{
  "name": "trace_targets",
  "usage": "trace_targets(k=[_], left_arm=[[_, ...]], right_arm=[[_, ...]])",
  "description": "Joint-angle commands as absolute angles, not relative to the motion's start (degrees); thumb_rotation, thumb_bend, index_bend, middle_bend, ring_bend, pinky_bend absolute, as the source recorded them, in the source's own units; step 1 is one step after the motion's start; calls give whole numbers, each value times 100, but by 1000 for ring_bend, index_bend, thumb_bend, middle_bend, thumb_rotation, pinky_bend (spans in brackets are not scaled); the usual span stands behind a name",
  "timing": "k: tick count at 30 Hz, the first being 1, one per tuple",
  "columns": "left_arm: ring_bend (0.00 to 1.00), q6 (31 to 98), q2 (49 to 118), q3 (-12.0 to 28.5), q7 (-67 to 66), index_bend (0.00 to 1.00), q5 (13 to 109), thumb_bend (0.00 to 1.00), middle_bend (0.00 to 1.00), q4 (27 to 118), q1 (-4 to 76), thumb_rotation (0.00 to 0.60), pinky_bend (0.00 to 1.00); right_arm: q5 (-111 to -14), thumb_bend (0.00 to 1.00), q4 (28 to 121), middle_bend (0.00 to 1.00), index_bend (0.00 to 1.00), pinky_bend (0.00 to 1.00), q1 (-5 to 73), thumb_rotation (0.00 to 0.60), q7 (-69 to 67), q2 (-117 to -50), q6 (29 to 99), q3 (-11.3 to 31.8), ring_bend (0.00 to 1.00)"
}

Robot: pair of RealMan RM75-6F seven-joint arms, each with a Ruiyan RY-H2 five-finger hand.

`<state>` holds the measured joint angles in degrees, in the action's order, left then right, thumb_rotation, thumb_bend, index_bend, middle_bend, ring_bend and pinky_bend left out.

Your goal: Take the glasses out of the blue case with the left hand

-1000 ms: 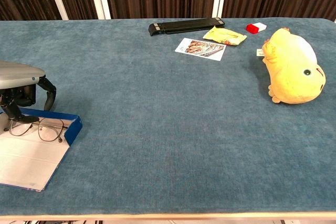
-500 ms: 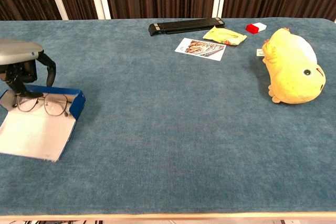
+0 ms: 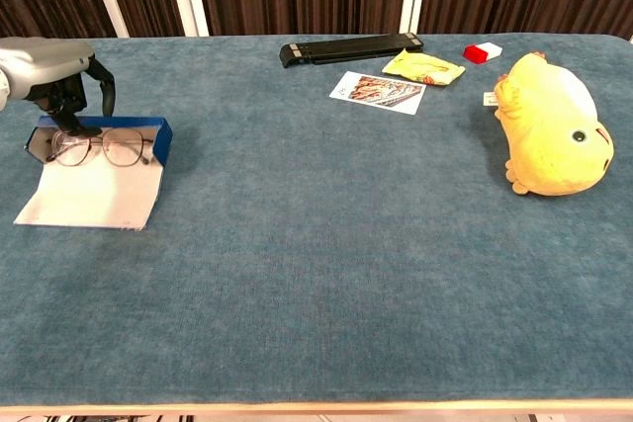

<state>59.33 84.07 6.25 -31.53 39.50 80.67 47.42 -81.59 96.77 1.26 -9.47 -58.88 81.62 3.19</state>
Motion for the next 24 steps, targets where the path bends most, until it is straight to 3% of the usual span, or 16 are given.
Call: trace_targets(k=[1, 24], left_arm=[[876, 6073, 8686, 749, -3053, 593, 4158, 353, 981, 7655, 4759, 600, 969], [876, 5931, 9088, 1031, -2920, 583, 4514, 353, 979, 6982, 4680, 600, 968]], right_arm=[[-8153, 158, 9680, 0, 0, 199, 130, 600, -949, -5887, 8154, 322, 0], [-8107, 158, 9702, 0, 0, 200, 146, 600, -917, -5883, 8099, 323, 0]])
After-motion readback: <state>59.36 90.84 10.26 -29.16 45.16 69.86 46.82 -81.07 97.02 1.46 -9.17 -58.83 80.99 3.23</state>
